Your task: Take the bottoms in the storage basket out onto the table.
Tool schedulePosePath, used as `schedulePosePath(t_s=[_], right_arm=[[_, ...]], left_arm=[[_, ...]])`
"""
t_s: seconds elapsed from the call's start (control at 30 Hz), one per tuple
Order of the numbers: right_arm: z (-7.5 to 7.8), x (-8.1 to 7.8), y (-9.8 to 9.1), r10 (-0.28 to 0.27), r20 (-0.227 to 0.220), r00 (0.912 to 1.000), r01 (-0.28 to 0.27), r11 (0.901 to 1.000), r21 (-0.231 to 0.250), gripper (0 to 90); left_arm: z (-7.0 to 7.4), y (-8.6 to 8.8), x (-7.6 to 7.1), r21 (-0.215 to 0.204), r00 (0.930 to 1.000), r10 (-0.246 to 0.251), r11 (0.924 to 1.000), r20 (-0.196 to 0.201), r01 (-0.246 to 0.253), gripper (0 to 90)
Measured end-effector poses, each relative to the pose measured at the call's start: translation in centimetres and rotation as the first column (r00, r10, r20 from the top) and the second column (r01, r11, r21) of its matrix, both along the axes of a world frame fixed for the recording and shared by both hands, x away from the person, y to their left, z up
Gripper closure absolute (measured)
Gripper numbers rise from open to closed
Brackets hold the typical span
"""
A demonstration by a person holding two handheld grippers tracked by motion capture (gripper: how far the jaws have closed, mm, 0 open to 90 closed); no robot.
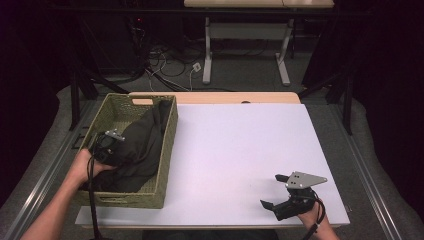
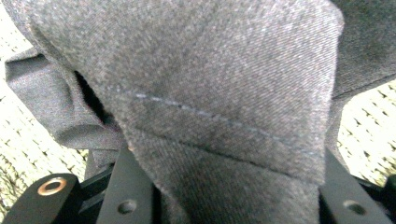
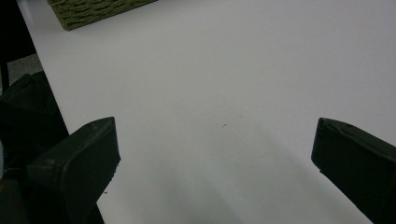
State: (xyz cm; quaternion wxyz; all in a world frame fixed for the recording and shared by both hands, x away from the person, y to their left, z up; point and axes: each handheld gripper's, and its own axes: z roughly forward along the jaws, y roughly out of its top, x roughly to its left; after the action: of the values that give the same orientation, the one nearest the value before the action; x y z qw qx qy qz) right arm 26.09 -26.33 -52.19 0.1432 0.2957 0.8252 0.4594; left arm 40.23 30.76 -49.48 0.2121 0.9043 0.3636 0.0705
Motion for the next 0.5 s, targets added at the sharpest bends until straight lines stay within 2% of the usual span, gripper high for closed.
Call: schedulePosePath(t_s=[0.3, 0.43, 0.47, 0.5], right_arm=[[0.04, -0.05, -0.02, -0.003, -0.002, 1.0000, 0.003, 1.0000, -0.005, 0.6], [-0.01, -0.06, 0.03, -0.009, -0.002, 1.0000, 0.009, 1.0000, -0.004, 0.6], [0.04, -0.08, 0.00, -0.003, -0.014, 0.9999, 0.003, 1.0000, -0.008, 0.6], [-0.03, -0.07, 0.05, -0.009, -0.005, 1.0000, 0.008, 1.0000, -0.003, 0.6]], left_arm=[[0.46, 0.40, -0.36, -0.038, 0.9999, -0.003, 0.9993, 0.013, 0.003, 61.7], [0.74, 0.38, -0.60, -0.038, 0.9999, -0.004, 0.9993, 0.015, 0.005, 62.5], [0.82, 0.35, -0.68, -0.039, 0.9998, -0.005, 0.9992, 0.018, 0.006, 62.5], [0.92, 0.33, -0.77, -0.040, 0.9997, -0.006, 0.9992, 0.023, 0.007, 62.7]])
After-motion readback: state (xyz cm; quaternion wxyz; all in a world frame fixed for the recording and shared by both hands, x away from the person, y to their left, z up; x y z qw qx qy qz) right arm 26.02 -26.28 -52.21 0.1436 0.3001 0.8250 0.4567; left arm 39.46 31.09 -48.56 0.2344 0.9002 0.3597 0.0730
